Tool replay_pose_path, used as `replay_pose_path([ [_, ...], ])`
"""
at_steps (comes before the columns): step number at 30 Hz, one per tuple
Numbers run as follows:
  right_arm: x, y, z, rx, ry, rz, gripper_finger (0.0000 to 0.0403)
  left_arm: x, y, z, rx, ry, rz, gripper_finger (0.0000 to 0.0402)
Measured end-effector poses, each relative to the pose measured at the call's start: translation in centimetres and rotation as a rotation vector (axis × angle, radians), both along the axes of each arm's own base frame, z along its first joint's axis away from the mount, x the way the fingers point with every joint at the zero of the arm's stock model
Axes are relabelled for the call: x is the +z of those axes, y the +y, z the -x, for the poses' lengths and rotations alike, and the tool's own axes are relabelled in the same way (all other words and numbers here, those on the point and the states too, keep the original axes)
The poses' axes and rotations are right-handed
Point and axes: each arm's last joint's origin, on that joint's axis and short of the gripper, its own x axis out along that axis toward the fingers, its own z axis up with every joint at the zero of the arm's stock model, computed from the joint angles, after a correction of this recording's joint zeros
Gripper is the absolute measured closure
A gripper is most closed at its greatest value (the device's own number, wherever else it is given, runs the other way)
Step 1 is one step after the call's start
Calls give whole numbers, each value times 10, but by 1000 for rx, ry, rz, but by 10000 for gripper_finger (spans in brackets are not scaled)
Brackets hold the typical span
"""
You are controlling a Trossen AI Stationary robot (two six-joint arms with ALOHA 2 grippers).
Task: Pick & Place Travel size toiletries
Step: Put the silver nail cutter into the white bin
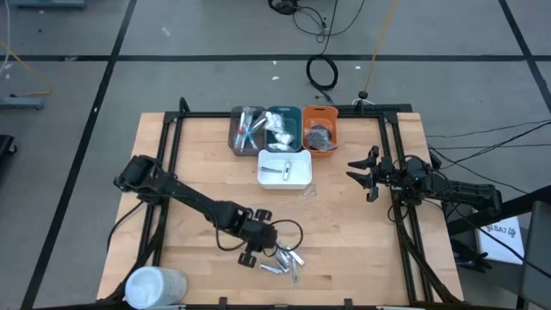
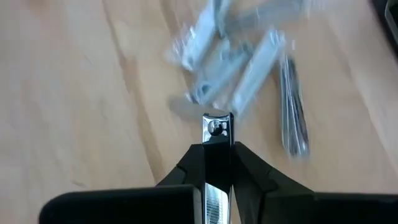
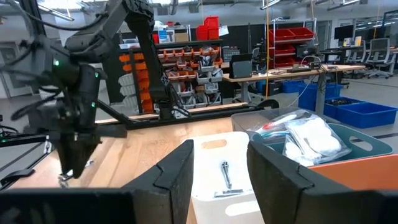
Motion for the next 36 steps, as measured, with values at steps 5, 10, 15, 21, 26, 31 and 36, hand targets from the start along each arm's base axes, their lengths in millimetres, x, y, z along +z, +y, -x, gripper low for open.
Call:
replay_pose_path([
  [5, 0, 0, 0, 0, 0, 0, 261, 31, 5, -2, 28, -172, 2, 366],
  [10, 0, 0, 0, 0, 0, 0, 261, 55, 15, -3, 61, -308, -44, 366],
  [15, 0, 0, 0, 0, 0, 0, 261, 72, 34, -5, 95, -413, -185, 365],
  [21, 0, 0, 0, 0, 0, 0, 261, 76, 70, -15, 103, -454, -294, 366],
  [26, 0, 0, 0, 0, 0, 0, 261, 76, 107, -21, 140, -441, -333, 362],
  [31, 0, 0, 0, 0, 0, 0, 261, 75, 143, -23, 189, -422, -353, 366],
  [36, 0, 0, 0, 0, 0, 0, 261, 67, 173, -22, 258, -360, -354, 358],
])
